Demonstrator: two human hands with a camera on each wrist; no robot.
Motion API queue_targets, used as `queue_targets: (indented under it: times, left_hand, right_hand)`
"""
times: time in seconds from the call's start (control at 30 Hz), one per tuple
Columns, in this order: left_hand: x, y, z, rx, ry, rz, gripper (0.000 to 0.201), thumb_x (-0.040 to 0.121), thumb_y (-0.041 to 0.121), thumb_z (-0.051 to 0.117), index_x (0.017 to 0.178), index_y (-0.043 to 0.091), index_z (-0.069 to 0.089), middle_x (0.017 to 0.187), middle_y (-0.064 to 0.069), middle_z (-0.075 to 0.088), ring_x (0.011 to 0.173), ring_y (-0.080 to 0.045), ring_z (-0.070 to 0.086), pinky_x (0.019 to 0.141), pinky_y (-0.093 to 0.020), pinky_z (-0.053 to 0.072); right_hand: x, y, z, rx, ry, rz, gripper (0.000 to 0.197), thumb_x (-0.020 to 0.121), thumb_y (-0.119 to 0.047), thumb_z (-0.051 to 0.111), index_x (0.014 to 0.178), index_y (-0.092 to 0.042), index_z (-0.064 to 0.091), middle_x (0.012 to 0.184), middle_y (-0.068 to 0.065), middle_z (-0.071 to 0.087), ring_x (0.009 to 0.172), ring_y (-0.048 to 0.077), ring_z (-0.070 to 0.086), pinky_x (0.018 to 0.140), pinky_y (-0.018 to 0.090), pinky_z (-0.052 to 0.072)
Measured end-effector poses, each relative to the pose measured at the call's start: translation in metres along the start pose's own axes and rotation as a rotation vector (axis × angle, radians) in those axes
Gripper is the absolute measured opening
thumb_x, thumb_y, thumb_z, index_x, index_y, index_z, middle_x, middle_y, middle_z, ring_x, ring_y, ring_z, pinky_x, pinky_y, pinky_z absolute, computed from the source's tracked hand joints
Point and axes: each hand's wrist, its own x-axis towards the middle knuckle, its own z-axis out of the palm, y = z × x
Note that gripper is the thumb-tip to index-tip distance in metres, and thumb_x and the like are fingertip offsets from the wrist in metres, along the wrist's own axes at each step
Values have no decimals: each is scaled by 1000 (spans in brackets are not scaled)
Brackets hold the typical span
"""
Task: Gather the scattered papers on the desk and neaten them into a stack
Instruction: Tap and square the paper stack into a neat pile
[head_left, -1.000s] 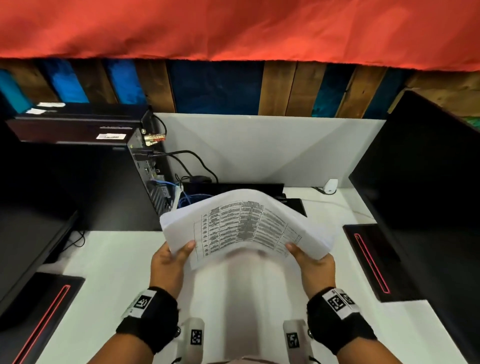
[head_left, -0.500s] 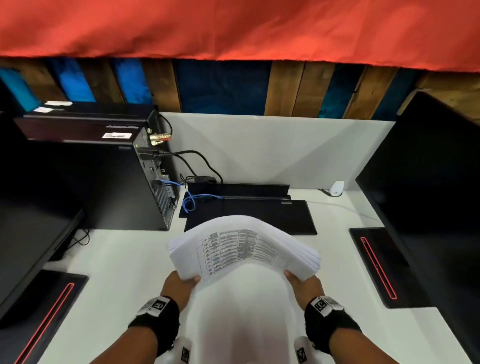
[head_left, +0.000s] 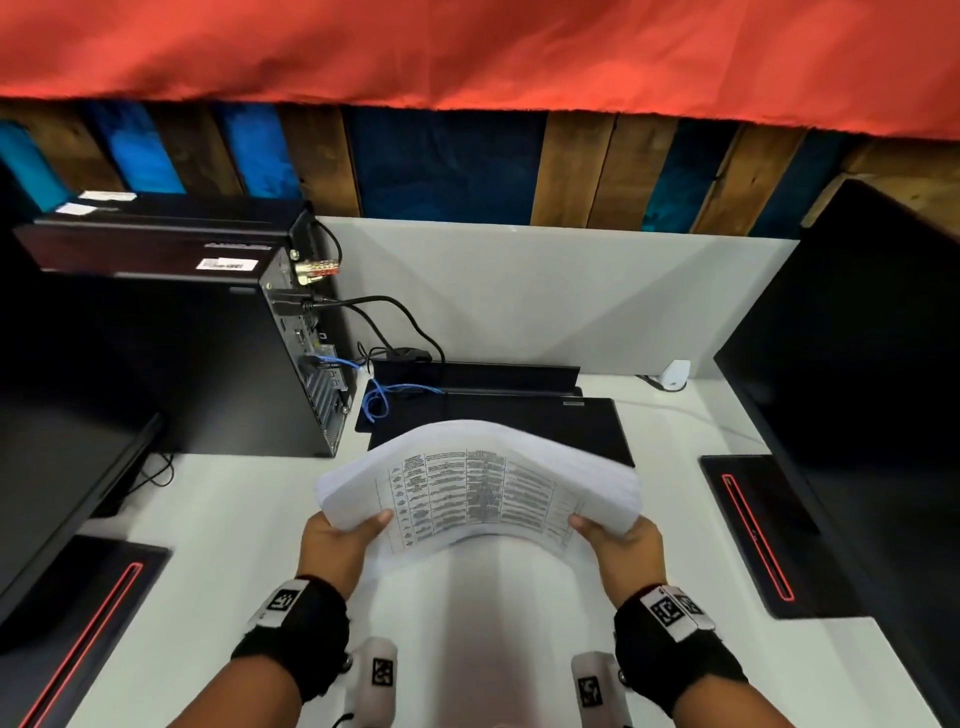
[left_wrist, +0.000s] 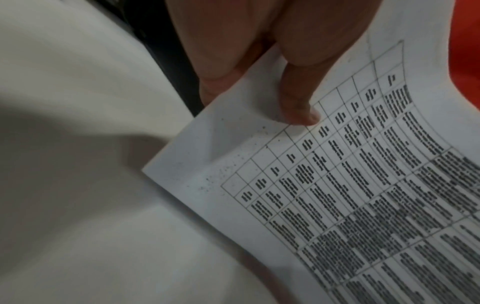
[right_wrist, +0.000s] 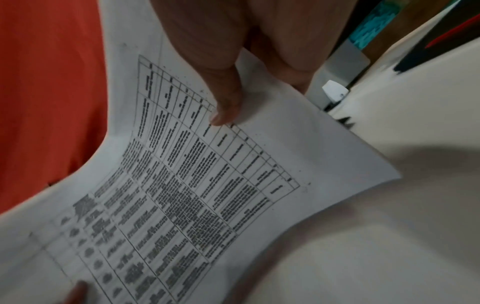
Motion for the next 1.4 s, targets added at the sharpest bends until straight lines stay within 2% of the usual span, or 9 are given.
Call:
queue_targets:
  times: [0.13, 0.33, 0.5, 0.67, 0.83, 0.97, 1.13, 1.23, 1.4]
  left_hand:
    - [0, 21, -3, -64, -17, 68, 30, 72, -9, 74, 84, 18, 71, 75, 12, 76, 70, -9, 72, 75, -28, 56]
    - [-9, 39, -4, -211, -51, 169, 34, 60, 25, 86, 88, 16, 68, 78, 3, 76, 71, -11, 70, 62, -22, 56]
    - [-24, 45, 7, -248, 21, 198, 24, 87, 29, 65, 67, 17, 61, 60, 5, 63, 59, -14, 58, 59, -25, 48]
    - [-17, 43, 5, -268, 99, 146, 22, 89, 25, 60, 69, 19, 56, 67, -3, 55, 62, -20, 52, 58, -26, 42]
    - [-20, 42, 1, -207, 12, 241, 19, 76, 26, 72, 82, 14, 59, 76, 1, 61, 62, -5, 59, 56, -13, 49]
    - [-8, 29, -9, -35, -171, 187, 44, 57, -6, 85, 95, 2, 64, 83, 1, 69, 70, -3, 66, 60, -12, 53]
    - [6, 13, -18, 50, -204, 49, 44, 57, -7, 84, 98, 0, 72, 90, -7, 78, 91, -26, 72, 70, -21, 55]
    - [9, 14, -19, 56, -225, 21, 46, 56, -4, 86, 100, 1, 72, 94, -10, 77, 92, -24, 73, 72, -23, 54]
    - [8, 16, -19, 87, -231, 9, 43, 58, -2, 86, 98, 1, 72, 92, -12, 77, 90, -25, 72, 75, -27, 52]
  right_hand:
    - [2, -14, 0, 80, -3, -100, 27, 75, 5, 75, 92, -15, 71, 85, -7, 73, 66, -5, 69, 68, 12, 57]
    - [-7, -13, -4, -26, 28, -405, 87, 81, 0, 71, 131, -59, 32, 128, -33, 45, 120, -4, 51, 103, 18, 42]
    - [-16, -4, -2, -251, 39, -567, 62, 93, -13, 56, 118, -68, 43, 120, -8, 39, 113, -17, 41, 100, 29, 45]
    - [-14, 0, -3, -239, 47, -454, 50, 92, -21, 58, 121, -60, 47, 120, -22, 30, 112, -21, 39, 91, 45, 55]
    - [-22, -2, -2, -276, 84, -513, 55, 95, -15, 54, 122, -61, 44, 126, -1, 38, 107, -28, 37, 86, -3, 38]
    - [-19, -8, -5, -313, 89, -513, 51, 97, -6, 47, 120, -51, 46, 119, 12, 48, 101, -27, 40, 80, -10, 31]
    - [-12, -13, -8, -397, 122, -536, 61, 86, -4, 63, 123, -50, 49, 129, -4, 31, 115, -13, 38, 104, 31, 45]
    - [-10, -21, -8, -770, 211, -641, 71, 75, -15, 73, 138, -30, 44, 155, 6, 15, 144, 25, 21, 116, 58, 16]
    - [-19, -28, 3, -1154, 57, -808, 75, 81, -22, 62, 148, -28, 29, 159, 1, 23, 149, 21, 14, 111, 71, 5]
